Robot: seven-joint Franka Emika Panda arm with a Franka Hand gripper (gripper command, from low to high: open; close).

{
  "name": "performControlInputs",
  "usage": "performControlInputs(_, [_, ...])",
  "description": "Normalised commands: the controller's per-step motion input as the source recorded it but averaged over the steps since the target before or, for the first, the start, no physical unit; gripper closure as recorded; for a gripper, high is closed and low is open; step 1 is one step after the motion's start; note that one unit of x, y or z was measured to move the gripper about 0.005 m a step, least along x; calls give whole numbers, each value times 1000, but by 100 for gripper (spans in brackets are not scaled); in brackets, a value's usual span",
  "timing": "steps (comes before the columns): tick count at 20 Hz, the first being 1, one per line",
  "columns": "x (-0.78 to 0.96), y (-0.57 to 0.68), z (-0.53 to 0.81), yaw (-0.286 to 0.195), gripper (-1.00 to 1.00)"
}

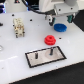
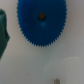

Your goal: Insert the blue gear onto the right peg, followed by the red gear

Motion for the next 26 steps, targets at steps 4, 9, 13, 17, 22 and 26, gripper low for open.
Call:
performControlInputs(4, [-275,168,-432,0,-100])
performControlInputs(9, [-252,264,-223,0,100])
performControlInputs(13, [-167,338,-5,0,100])
performControlInputs(17, [-148,217,-52,0,100])
performControlInputs(22, [-213,-99,-215,0,100])
performControlInputs(26, [56,-9,423,0,100])
